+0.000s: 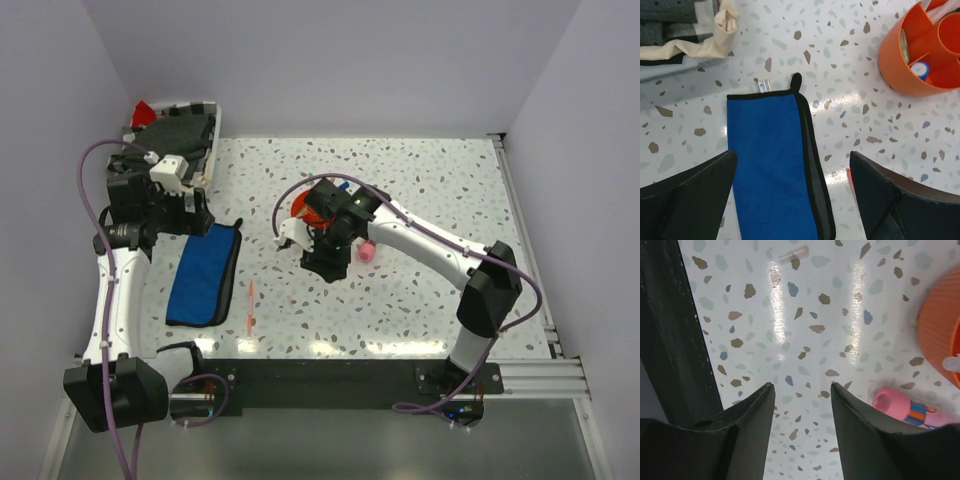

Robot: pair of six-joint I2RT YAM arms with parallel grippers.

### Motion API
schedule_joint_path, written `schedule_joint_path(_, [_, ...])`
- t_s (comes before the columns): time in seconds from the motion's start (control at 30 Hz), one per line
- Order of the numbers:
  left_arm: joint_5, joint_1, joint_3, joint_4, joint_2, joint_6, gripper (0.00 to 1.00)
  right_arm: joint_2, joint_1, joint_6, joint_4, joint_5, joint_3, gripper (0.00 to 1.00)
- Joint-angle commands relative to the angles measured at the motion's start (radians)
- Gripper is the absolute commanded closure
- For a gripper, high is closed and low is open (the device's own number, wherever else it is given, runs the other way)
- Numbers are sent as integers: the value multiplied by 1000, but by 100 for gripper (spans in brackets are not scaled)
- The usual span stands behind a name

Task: Sort the stationery into containers
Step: Pick up the stationery from the center of the board.

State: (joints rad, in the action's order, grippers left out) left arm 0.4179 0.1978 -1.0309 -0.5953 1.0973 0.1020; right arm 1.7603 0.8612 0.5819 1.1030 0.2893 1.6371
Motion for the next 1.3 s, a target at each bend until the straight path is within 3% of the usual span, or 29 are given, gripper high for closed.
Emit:
schedule_joint_path(0.0, [21,-30,6,-118,-1,119,2,-80,13,-109,-158,6,-75,48])
schedule_joint_path(0.13, [-65,-90,17,-178,4,56,18,-177,-2,-382,-328,-166,-181,50])
schedule_joint_path(0.23, [-128,-149,26,-149,-25,-34,25,-302,-10,-525,-475,-299,-302,51])
schedule_joint_path(0.37, [-145,-189,37,-159,-13,-182,28,-424,-34,-657,-685,-481,-454,43])
schedule_joint_path(0.5, [-65,-232,106,-156,7,-242,27,-384,-126,-653,-649,-512,-434,41])
schedule_joint_path(0.6, [-38,-233,140,-127,16,-252,25,-387,-194,-426,-675,-396,-473,37])
schedule_joint_path(0.63, [-31,-233,140,-114,22,-251,23,-390,-208,-237,-675,-356,-482,36])
schedule_joint_path(0.7, [-15,-233,135,-100,30,-230,21,-398,-290,-45,-639,-158,-505,32])
schedule_joint_path(0.8, [7,-233,121,-78,38,-208,17,-363,-362,474,-456,31,-476,28])
schedule_joint_path(0.9, [13,-232,117,-63,32,-199,16,-271,-379,753,-232,85,-363,28])
schedule_joint_path(1.0, [36,-230,120,-52,15,-196,15,-156,-380,953,-45,77,-229,30])
schedule_joint_path(1.07, [39,-222,120,-47,-2,-196,15,-107,-379,1002,4,65,-154,31])
schedule_joint_path(1.27, [61,-147,123,-49,-43,-199,15,-13,-378,1291,56,-54,-140,32])
